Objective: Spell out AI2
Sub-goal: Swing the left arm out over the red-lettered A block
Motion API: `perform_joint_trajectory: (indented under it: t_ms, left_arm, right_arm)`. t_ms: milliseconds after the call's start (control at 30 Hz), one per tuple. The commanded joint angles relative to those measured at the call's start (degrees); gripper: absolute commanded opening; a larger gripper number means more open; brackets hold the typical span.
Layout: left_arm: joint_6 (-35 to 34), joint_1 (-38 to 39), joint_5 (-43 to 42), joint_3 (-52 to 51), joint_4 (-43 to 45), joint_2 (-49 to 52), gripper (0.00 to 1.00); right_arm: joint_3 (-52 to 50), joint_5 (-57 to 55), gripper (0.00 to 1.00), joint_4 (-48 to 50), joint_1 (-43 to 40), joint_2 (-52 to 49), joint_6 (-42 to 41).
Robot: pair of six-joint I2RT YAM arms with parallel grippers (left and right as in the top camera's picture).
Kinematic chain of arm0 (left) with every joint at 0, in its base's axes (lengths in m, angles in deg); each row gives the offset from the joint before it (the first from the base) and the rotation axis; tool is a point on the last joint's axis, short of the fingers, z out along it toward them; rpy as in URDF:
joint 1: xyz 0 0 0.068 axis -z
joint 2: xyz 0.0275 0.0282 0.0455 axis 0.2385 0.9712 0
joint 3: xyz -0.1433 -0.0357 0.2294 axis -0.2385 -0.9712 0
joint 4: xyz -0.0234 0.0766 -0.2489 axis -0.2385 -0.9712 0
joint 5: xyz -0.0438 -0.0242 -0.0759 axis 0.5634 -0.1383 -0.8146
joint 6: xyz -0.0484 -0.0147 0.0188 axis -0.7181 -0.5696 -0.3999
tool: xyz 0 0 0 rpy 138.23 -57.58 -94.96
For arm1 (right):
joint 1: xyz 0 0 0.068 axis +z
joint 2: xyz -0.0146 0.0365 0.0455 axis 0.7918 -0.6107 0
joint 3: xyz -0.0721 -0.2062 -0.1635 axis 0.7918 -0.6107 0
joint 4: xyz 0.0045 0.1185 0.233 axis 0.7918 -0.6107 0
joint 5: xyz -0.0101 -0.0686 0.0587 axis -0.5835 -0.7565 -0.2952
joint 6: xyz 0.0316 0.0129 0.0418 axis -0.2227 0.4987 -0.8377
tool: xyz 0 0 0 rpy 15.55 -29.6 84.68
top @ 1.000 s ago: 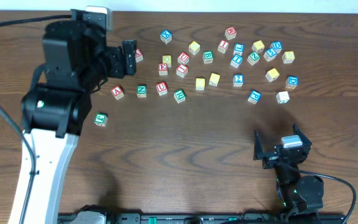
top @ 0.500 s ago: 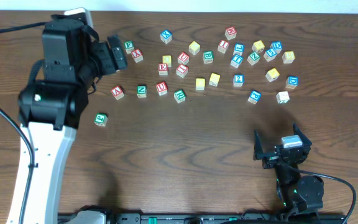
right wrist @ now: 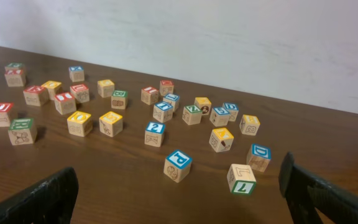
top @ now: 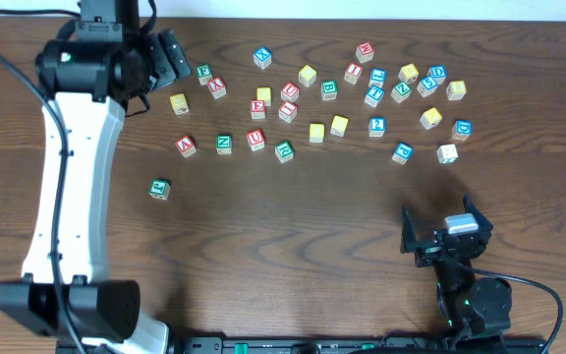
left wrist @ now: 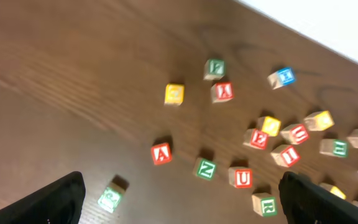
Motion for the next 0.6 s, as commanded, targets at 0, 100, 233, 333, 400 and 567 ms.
perform_joint_trajectory:
  t_ms: [0, 100, 233, 333, 400, 567]
  left_arm:
    - [-2.23, -0.35, 0.52, 1.46, -1.60, 1.90, 0.98]
    - [-2.21, -0.35, 0.52, 1.40, -2.47, 3.17, 0.98]
    - [-2.21, -0.33, 0.55, 1.31, -2.97, 4.15, 0.98]
    - [-2.23, -0.33, 0.55, 0.50, -3.08, 4.17, 0.98]
    - [-2.23, -0.33, 0.55, -0.20, -2.97, 4.22, 0.98]
    - [-2.19, -0.35, 0.57, -3.28, -2.89, 4.28, 0.98]
  right_arm:
    - [-0.09, -0.24, 0.99, -0.26, -0.46, 0.31, -0.63]
    - [-0.09, -0.26, 0.99, -0.26, -0.46, 0.31, -0.63]
    - [-0.09, -0.24, 0.99, -0.26, -0.46, 0.31, -0.63]
    - [-0.09, -0.24, 0.99, -0.26, -0.46, 0.31, -0.63]
    - [-0.09, -0.26, 0.99, -0.26, -0.46, 0.31, -0.63]
    - [-0.09, -0.24, 0.99, -0.26, -0.46, 0.31, -0.66]
